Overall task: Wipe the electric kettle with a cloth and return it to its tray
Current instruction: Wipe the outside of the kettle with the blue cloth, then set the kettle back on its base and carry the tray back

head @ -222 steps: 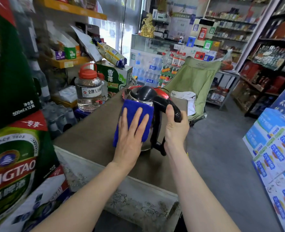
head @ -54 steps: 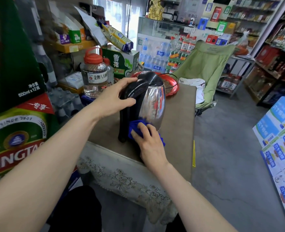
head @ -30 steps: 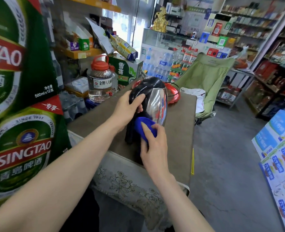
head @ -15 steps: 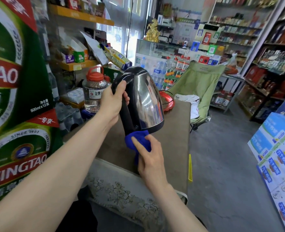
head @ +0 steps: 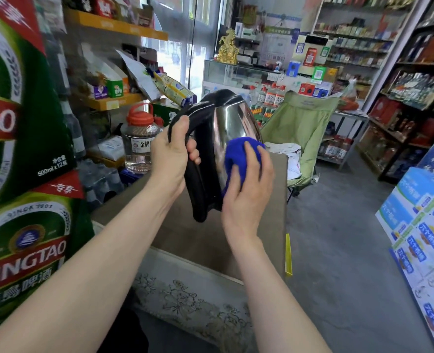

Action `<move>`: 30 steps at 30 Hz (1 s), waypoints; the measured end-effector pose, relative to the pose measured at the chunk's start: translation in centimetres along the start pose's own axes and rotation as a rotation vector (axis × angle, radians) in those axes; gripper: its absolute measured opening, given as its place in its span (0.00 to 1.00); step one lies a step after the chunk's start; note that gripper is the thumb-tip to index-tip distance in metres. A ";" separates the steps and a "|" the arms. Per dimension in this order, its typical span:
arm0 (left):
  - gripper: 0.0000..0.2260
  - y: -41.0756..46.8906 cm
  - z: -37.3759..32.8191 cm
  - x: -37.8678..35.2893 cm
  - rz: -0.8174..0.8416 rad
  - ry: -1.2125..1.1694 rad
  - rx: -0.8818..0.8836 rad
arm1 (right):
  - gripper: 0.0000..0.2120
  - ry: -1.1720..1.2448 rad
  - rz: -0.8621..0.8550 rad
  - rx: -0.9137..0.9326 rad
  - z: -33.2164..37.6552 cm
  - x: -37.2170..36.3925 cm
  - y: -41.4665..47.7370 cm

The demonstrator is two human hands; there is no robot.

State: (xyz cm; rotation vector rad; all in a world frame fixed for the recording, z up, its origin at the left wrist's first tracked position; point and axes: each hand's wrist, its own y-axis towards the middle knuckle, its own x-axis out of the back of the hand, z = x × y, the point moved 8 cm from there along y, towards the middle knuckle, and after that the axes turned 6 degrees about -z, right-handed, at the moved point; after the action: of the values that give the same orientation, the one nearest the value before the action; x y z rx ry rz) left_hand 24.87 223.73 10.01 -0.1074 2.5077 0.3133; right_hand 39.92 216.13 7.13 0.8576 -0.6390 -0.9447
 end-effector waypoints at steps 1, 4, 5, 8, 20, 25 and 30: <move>0.09 0.0 -0.3 0.1 0.004 0.008 -0.005 | 0.19 0.069 -0.020 -0.083 -0.7 0.4 0.9; 0.10 -0.1 -0.8 1.0 -0.001 0.043 -0.005 | 0.19 0.216 0.013 -0.461 -4.7 0.8 2.7; 0.11 -0.2 -0.8 1.4 -0.002 0.053 -0.003 | 0.16 0.289 0.076 -0.607 -6.3 0.3 2.6; 0.14 -0.1 -0.5 2.5 0.001 0.076 -0.002 | 0.09 0.480 0.226 -0.915 -10.3 -1.1 0.9; 0.14 0.7 0.6 5.4 -0.103 0.126 -0.031 | 0.13 0.067 0.397 -1.061 -18.1 1.0 -5.8; 0.14 1.5 0.5 5.2 -0.061 0.173 -0.034 | 0.22 -0.710 0.868 -0.451 -15.8 1.5 -5.7; 0.13 1.9 1.5 4.0 -0.009 0.185 -0.001 | 0.17 0.214 0.610 -0.756 -11.3 -1.0 0.9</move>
State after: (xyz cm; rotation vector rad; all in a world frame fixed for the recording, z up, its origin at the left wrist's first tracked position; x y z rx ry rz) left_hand 22.17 225.92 6.89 -0.1545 2.6893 0.3142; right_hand 48.73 221.17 1.94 0.0610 -0.2791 -0.4561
